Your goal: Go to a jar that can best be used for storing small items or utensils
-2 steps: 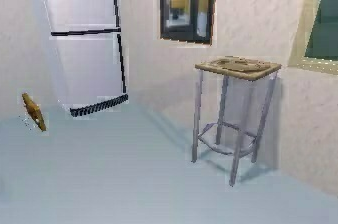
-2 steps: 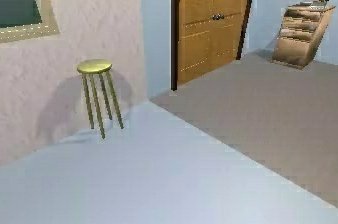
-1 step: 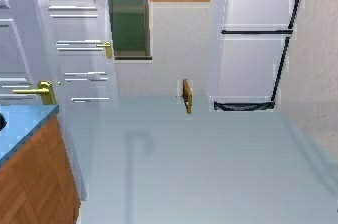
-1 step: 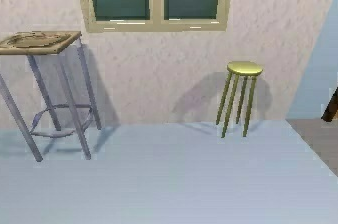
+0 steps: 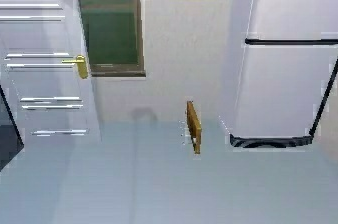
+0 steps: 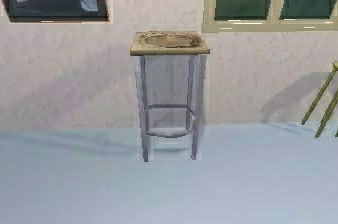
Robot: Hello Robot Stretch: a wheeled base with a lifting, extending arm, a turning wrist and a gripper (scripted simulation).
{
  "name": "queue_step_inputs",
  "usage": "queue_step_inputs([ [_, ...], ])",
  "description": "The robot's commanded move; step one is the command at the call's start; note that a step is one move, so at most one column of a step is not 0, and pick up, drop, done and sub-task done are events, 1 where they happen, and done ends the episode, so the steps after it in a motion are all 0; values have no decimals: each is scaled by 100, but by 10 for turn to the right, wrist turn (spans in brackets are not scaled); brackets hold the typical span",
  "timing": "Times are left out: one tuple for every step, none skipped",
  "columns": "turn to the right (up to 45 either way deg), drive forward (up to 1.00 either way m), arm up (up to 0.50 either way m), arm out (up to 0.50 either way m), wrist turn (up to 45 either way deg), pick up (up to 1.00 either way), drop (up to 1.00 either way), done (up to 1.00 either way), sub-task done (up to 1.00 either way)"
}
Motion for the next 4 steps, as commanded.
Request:
queue_step_inputs([
  [-60,0,0,0,0,0,0,0,0],
  [0,65,0,0,0,0,0,0,0],
  [-300,0,0,0,0,0,0,0,0],
  [0,70,0,0,0,0,0,0,0],
])
